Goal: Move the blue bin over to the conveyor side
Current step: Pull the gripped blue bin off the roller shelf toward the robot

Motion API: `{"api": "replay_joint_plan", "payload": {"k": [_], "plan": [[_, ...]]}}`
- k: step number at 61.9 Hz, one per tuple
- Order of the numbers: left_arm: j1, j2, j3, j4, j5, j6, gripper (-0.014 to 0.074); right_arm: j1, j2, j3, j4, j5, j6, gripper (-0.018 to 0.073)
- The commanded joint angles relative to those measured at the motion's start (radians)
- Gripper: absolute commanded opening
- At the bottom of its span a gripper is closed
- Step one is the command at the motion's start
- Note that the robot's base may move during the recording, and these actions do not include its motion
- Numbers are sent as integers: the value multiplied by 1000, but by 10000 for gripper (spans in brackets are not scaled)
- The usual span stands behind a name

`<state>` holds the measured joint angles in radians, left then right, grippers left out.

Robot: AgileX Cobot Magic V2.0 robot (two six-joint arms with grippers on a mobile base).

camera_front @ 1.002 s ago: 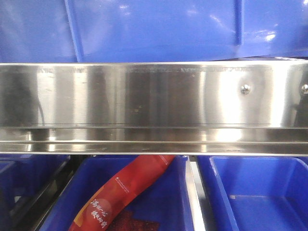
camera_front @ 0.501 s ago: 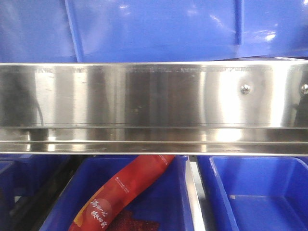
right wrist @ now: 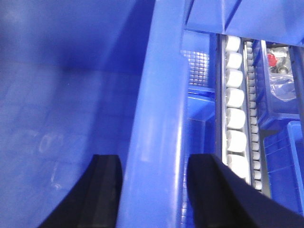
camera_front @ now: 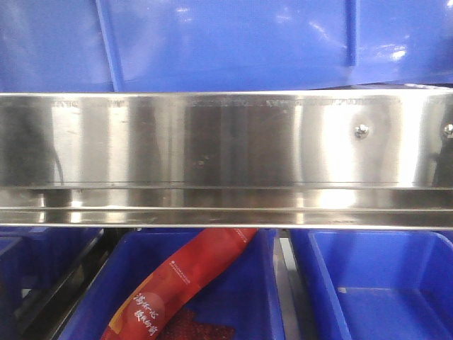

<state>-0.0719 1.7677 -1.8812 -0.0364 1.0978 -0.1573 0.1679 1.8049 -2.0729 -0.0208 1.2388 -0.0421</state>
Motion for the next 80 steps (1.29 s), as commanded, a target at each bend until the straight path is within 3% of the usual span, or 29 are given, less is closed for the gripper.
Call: {"api": "replay_joint_plan", "payload": {"k": [1, 31, 60, 80], "plan": [[-5, -3, -6, -22, -16, -6, -13, -4, -13, -10, -35, -18, 14, -78], [-5, -20, -8, -20, -35, -6, -20, -4, -39, -10, -35, -18, 14, -78], [-5, -156, -8, -3, -69, -6, -20, -4, -106, -10, -35, -18, 14, -78], [-5, -259, -8, -3, -66, -6, -20, -4, -214, -7, -35, -18, 92, -78]]}}
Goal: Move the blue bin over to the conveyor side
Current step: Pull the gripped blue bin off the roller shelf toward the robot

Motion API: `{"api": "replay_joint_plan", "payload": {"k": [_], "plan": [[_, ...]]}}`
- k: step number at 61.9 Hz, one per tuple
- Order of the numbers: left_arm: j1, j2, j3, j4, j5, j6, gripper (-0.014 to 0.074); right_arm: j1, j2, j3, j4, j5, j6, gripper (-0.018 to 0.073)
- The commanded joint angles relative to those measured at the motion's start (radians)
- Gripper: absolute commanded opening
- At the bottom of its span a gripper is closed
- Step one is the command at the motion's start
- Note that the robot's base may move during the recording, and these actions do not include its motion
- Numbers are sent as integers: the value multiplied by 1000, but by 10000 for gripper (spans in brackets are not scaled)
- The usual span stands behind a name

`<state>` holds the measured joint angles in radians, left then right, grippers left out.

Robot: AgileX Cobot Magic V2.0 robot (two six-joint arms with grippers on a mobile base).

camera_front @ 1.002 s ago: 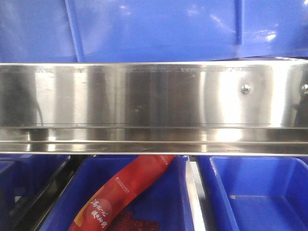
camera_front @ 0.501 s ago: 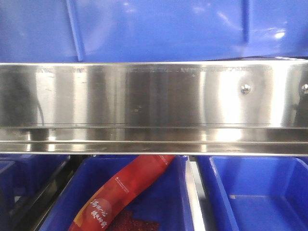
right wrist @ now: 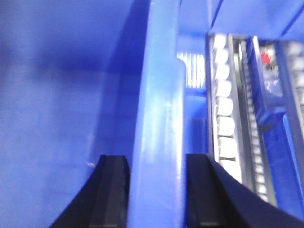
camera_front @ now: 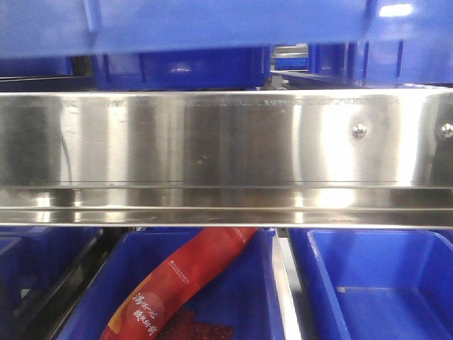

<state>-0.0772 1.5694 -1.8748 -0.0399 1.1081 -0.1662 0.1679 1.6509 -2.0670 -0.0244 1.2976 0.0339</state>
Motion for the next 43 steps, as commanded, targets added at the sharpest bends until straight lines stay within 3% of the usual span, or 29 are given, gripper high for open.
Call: {"api": "replay_joint_plan", "payload": {"k": [1, 43], "plan": [[0, -67, -15, 0, -76, 3, -20, -4, -63, -11, -32, -77, 18, -78], [0, -204, 0, 0, 88, 9, -20, 6, -385, 270, -32, -77, 56, -78]]}}
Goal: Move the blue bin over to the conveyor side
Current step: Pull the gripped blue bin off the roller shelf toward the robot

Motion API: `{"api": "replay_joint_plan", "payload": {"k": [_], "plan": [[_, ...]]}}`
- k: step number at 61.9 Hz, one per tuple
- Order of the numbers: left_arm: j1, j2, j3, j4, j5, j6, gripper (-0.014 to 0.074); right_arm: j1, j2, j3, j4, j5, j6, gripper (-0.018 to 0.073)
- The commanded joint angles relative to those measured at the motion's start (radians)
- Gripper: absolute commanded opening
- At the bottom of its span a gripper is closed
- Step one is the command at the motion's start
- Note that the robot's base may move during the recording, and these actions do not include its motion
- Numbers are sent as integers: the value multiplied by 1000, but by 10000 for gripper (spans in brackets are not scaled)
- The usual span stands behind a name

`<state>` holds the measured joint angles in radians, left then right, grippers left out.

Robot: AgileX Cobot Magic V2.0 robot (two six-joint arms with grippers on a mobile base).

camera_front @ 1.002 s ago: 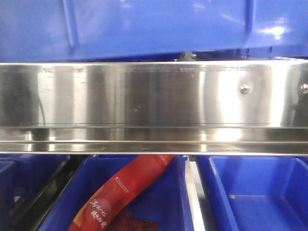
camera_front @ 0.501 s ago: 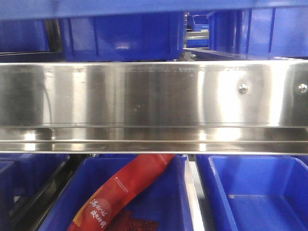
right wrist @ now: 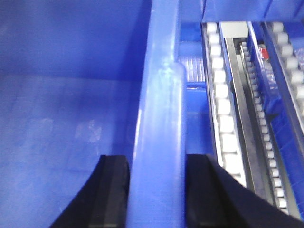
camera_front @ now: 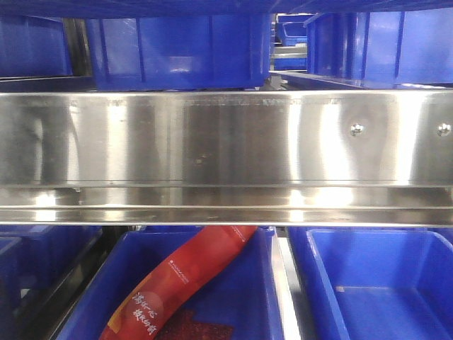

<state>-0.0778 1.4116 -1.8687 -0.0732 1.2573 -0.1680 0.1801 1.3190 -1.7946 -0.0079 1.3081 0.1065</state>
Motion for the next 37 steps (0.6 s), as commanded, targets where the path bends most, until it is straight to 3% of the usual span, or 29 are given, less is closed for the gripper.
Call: {"api": "replay_joint_plan", "payload": {"k": [1, 22, 37], "plan": [[1, -50, -4, 33, -59, 11, -20, -6, -56, -3, -48, -87, -17, -78], [1, -162, 127, 33, -82, 11, -20, -6, -83, 0, -48, -87, -17, -78], [1, -180, 133, 33, -100, 11, -20, -6, -85, 0, -48, -87, -17, -78]]}}
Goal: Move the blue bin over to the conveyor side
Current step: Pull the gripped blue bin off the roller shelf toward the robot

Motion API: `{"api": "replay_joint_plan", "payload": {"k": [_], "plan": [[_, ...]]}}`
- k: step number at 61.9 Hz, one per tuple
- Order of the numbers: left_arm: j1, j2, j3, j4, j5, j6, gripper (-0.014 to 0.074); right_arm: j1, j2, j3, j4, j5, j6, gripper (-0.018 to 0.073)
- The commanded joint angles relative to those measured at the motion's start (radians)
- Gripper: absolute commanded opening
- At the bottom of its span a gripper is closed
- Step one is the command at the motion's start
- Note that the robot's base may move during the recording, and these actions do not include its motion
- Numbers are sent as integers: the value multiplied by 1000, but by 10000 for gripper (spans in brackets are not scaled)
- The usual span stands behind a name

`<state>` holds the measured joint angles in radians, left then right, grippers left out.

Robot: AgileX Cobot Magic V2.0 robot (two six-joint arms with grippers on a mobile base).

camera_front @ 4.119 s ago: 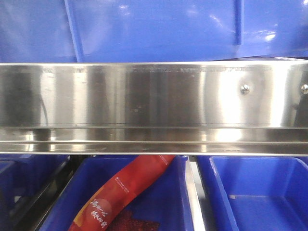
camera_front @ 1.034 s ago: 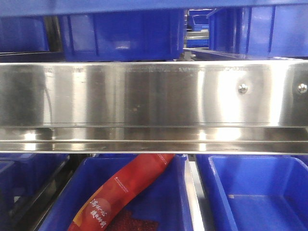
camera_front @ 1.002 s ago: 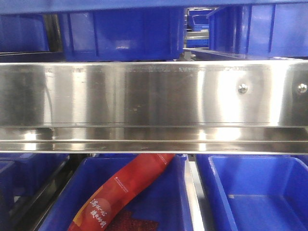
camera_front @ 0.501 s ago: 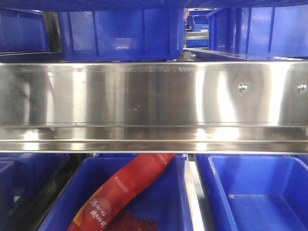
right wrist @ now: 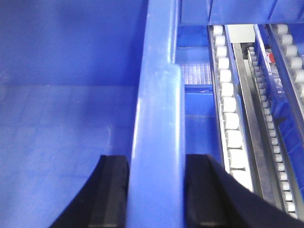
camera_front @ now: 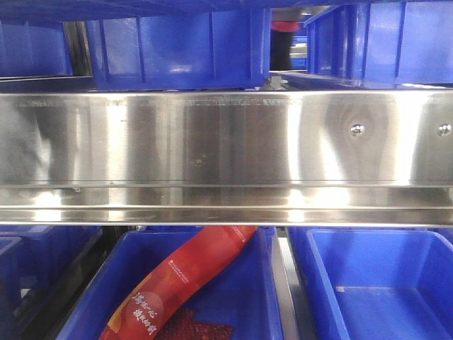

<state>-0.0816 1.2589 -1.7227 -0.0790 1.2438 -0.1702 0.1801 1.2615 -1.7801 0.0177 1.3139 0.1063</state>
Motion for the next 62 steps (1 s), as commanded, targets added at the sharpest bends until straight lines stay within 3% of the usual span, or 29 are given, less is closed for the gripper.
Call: {"api": "replay_joint_plan", "payload": {"k": [1, 62], "plan": [[4, -28, -13, 39, -86, 13, -20, -6, -28, -15, -74, -93, -17, -78], [4, -28, -13, 39, -88, 13, -20, -6, -28, -15, -74, -118, -17, -78]]}}
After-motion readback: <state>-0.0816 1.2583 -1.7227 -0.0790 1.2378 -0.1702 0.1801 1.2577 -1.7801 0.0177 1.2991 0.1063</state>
